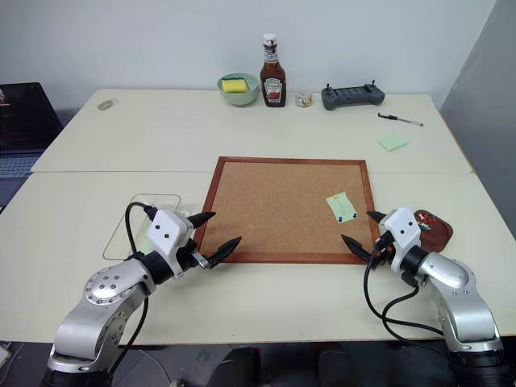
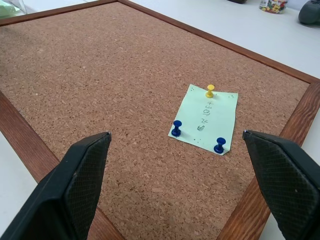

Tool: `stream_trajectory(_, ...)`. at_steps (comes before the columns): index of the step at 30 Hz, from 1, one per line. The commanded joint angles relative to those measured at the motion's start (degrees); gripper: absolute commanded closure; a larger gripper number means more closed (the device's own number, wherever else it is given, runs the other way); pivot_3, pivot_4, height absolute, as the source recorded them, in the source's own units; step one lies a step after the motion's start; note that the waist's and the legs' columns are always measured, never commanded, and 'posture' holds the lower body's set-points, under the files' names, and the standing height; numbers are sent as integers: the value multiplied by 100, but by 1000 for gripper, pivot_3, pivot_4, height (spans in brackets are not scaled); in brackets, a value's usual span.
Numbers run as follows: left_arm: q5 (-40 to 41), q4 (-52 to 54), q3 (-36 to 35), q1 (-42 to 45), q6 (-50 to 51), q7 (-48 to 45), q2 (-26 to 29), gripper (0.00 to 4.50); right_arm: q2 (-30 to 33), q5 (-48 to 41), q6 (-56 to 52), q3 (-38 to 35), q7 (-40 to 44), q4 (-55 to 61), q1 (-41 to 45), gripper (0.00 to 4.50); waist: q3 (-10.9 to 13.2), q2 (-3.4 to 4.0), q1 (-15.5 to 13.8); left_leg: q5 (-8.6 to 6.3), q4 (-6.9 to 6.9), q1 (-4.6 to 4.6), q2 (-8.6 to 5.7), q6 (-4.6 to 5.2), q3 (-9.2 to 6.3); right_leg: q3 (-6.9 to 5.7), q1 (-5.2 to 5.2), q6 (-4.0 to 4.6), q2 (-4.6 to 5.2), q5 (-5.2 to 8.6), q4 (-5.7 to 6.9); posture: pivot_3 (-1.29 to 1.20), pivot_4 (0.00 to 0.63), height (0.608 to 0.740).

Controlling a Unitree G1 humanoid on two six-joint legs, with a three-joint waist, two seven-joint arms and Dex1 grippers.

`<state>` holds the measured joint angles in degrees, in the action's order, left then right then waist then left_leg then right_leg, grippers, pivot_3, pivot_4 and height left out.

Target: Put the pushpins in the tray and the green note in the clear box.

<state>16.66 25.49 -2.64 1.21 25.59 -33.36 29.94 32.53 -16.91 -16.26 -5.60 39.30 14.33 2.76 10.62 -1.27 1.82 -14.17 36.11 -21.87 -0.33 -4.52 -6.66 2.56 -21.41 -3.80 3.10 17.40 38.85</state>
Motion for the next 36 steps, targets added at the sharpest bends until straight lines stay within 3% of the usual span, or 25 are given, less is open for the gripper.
stream_trajectory(1, 65, 268, 29, 58, -127, -89, 27, 0, 24, 20, 75, -46, -38, 222, -14, 28, 0, 0, 0, 0, 0, 0, 0, 0, 0, 0, 0, 0, 0, 0, 0, 0, 150, 740)
stream_trajectory(10, 120, 385, -68, 360, 340, 64, 62, 0, -14, 37, 110, 32, -25, 238, -59, 28, 0, 0, 1, 0, 0, 0, 0, 0, 0, 0, 0, 0, 0, 0, 0, 0, 150, 740)
stream_trajectory(17, 552, 427, -35, 651, 260, -325, 15, 0, -41, 60, 200, 109, -6, 132, 32, 28, 0, 0, 0, 0, 0, 0, 0, 0, 1, 0, 0, 0, 0, 0, 0, 0, 150, 740)
stream_trajectory(18, 573, 417, -2, 685, 256, -335, -11, 358, -44, 54, 203, 111, -14, 142, 34, 0, 0, 0, 1, 0, 0, -1, 0, 0, 0, 0, 0, 0, 0, 0, 0, 0, 150, 740)
stream_trajectory(20, 594, 388, 79, 746, 272, -341, -47, 517, -52, 46, 214, 107, -25, 166, 6, 0, 0, 0, 1, 0, 0, 0, 0, 0, 1, 0, 0, 0, 0, 0, 0, 0, 150, 740)
stream_trajectory(36, 269, -182, 937, 1263, 201, -439, -308, 3407, 7, -112, 74, -43, -16, 438, -157, 0, 0, 0, 2, 0, 1, 0, 0, 0, 1, 1, 0, 0, 0, 0, 1, 0, 150, 740)
